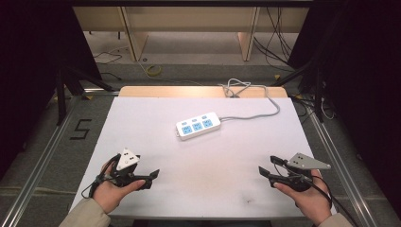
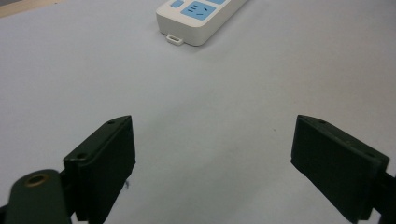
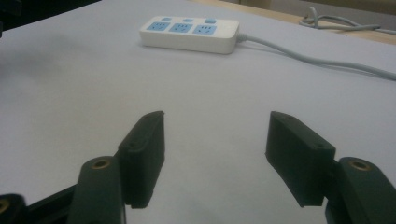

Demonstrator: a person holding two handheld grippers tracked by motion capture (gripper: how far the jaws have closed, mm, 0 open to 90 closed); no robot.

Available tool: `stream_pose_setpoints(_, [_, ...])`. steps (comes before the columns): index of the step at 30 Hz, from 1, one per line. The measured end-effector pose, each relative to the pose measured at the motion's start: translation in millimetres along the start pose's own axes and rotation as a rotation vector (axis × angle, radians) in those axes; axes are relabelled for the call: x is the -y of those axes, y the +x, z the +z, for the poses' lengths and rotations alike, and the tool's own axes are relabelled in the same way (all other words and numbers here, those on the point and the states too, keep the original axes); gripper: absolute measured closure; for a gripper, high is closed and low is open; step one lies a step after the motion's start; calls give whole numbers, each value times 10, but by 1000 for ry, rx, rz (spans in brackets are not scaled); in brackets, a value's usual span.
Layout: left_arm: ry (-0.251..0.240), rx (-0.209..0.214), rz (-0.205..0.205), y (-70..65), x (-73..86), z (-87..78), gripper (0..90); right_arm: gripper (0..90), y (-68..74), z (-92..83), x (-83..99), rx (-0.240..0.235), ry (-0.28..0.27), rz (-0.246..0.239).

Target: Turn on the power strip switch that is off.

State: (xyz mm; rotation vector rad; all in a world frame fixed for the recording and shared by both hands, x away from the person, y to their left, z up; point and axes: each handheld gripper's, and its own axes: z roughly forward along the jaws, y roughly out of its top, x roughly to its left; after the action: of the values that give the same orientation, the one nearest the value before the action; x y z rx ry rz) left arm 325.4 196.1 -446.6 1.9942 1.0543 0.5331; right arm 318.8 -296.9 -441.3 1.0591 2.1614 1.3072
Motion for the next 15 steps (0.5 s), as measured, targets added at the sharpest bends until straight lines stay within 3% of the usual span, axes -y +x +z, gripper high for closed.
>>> stream_pose_setpoints(6, [4, -16, 7, 20, -5, 9, 140, 579, 9, -8, 4, 49, 52, -6])
stream_pose_setpoints(7, [2, -22, 1, 23, -2, 9, 140, 579, 9, -8, 4, 49, 52, -6])
stream_pose_setpoints(8, [2, -24, 0, 32, -1, 5, 143, 653, 20, -15, -5, 58, 59, -11])
stream_pose_setpoints(9, [2, -24, 0, 32, -1, 5, 144, 653, 20, -15, -5, 58, 59, -11])
stream_pose_setpoints(10, [4, -24, -1, 30, -1, 11, 145, 734, 29, -22, -22, 73, 68, -25])
stream_pose_setpoints(15, [6, -28, -4, 32, -2, 23, 146, 858, 45, -14, -56, 103, 86, -40])
